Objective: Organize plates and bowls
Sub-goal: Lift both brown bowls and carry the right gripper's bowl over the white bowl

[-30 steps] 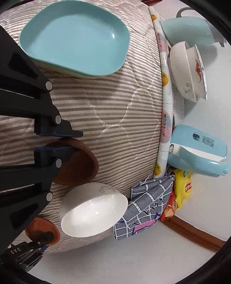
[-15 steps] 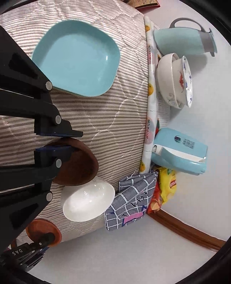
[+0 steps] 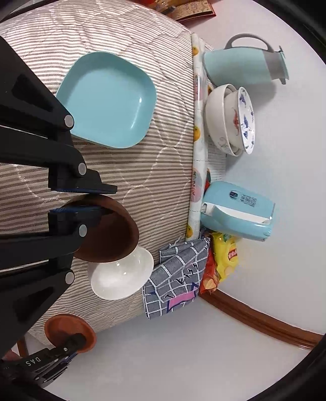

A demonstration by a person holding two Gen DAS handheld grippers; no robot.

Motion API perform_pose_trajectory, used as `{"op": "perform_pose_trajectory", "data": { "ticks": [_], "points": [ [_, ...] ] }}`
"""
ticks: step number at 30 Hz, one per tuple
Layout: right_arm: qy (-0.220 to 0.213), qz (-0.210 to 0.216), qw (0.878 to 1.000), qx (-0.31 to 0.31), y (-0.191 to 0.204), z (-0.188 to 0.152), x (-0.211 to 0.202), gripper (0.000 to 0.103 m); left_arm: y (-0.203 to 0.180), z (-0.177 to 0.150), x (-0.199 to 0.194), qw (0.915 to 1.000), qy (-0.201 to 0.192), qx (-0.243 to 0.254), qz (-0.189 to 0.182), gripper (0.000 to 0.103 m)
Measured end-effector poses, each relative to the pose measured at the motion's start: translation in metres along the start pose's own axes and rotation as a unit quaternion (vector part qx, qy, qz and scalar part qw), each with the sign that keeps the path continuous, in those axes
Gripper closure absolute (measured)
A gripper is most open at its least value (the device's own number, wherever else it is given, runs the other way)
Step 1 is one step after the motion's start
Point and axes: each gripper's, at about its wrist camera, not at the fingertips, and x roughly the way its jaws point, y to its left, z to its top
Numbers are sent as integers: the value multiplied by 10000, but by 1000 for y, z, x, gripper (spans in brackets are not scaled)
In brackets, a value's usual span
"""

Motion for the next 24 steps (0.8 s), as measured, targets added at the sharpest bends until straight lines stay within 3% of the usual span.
{"op": "perform_pose_trajectory", "data": {
  "ticks": [24],
  "points": [
    [-79,-67,9999,-10,28,29,5,93,24,34,-15,9999,-101,26,38,94]
  ]
}}
